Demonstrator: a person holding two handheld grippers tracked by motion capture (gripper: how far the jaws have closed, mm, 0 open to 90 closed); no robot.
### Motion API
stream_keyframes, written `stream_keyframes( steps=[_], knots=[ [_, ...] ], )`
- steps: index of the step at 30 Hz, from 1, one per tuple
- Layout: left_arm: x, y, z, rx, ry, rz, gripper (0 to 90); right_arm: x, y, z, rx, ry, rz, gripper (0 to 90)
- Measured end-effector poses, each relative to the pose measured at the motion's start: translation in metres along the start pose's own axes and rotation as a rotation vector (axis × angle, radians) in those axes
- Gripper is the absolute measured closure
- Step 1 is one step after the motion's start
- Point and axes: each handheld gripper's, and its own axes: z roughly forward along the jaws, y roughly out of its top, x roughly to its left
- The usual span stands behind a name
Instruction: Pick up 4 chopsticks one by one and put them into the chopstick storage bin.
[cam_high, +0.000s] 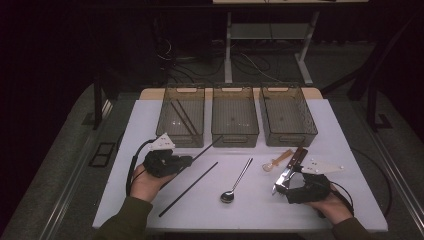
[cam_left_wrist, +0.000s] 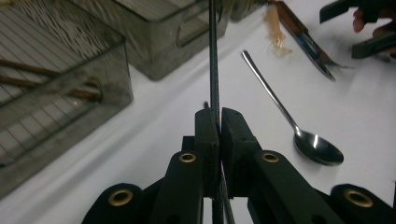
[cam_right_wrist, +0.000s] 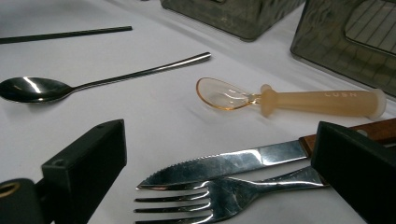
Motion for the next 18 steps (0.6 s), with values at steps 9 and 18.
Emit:
stream_keyframes(
  steps=[9, 18],
  knots=[
    [0.014, 0.016, -0.006, -0.053, 0.019, 0.000, 85.7, 0.000, 0.000, 0.000, -0.003, -0.011, 0.009, 3.2],
    [0.034, 0.032, -0.003, -0.099, 0.060, -0.029, 85.8, -0.002, 0.000, -0.001, -0.006, -0.007, 0.012, 3.2]
  ],
)
